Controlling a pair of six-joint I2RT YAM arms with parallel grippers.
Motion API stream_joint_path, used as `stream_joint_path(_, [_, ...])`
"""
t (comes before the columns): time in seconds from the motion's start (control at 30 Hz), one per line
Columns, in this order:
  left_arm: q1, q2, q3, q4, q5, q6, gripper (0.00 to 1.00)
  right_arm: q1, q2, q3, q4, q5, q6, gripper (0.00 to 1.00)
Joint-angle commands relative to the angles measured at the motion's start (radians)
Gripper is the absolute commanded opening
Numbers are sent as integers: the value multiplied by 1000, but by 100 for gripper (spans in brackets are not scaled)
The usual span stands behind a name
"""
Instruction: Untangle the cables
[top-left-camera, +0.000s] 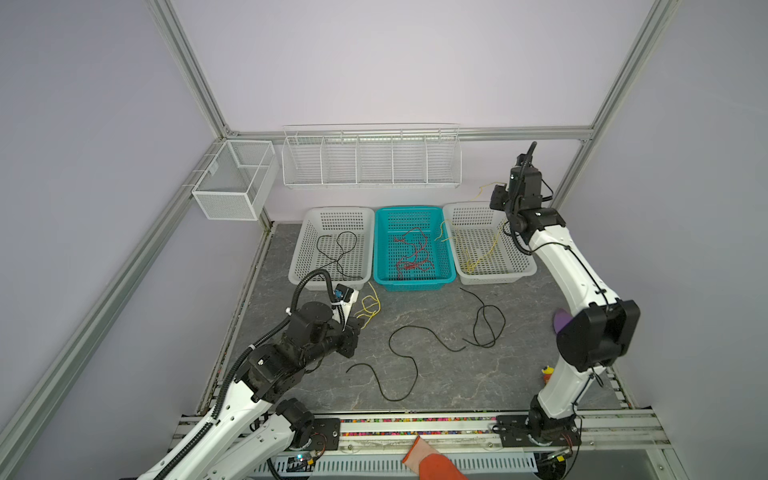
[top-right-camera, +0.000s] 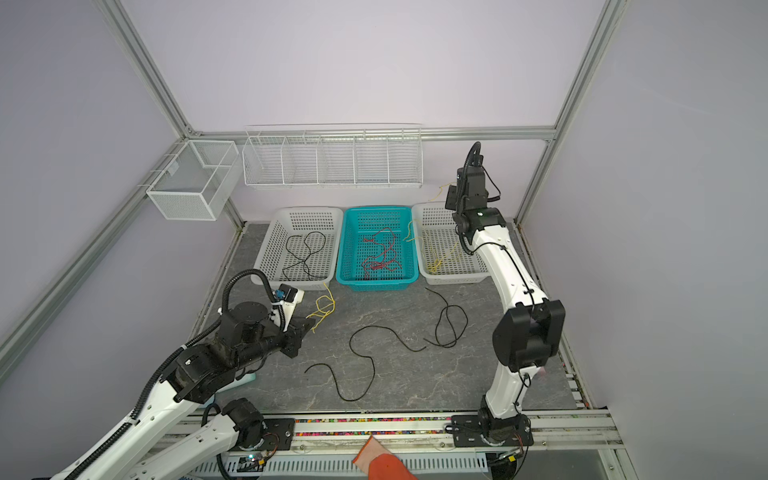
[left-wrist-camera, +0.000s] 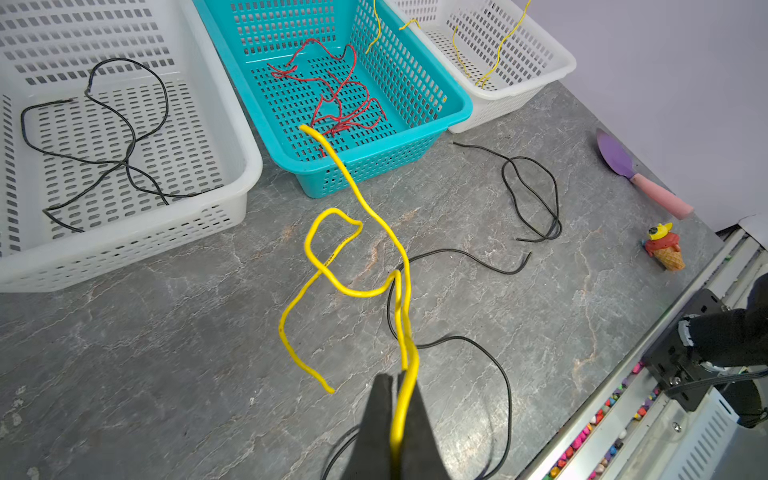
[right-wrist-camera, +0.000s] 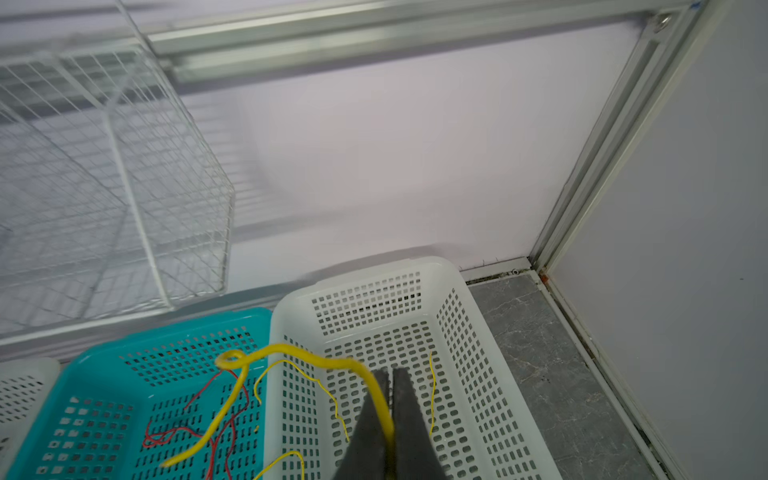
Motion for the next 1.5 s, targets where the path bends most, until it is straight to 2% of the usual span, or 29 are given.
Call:
stream_joint_path(0.0, [3, -4, -11, 15, -16, 16, 0, -30, 101, 73, -17, -44, -16, 6])
stream_joint_path(0.1, [3, -5, -13, 15, -18, 17, 0, -32, 213, 182, -72, -18, -39, 7])
stream_joint_path(0.17, [3, -8, -14, 14, -20, 17, 0, -35, 287, 274, -143, -5, -46, 11])
stream_joint_path(0.33, [3, -7, -15, 17, -21, 20, 0, -39, 399, 444, -318, -53, -23, 32])
stream_joint_path(0.43, [3, -5, -16, 18, -17, 20, 0, -39, 393, 440, -353, -83, 7, 47])
stream_joint_path(0.53, [3, -11, -16, 18, -16, 20, 0, -38, 362, 438, -403, -86, 35, 53])
stream_joint_path(0.6, [3, -14, -16, 19, -16, 21, 0, -37, 311, 379, -387, -140, 50, 54])
stream_joint_path(0.73, [3, -21, -16, 19, -17, 20, 0, -12, 205, 188, -305, -320, 78, 57])
stream_joint_path(0.93, [3, -22, -10, 24, 18, 13, 0, 75, 15, -156, -124, -360, 108, 59])
stream_joint_path(1.13, [3, 56, 71, 88, 56, -1, 0, 91, -213, -436, -21, -373, 155, 60])
stream_joint_path(1.3, [3, 306, 258, 184, 125, 33, 0, 92, -470, -601, 11, -301, 206, 60])
stream_joint_path(1.47, [3, 611, 518, 246, 212, 74, 0, 92, -729, -717, -19, -215, 221, 63])
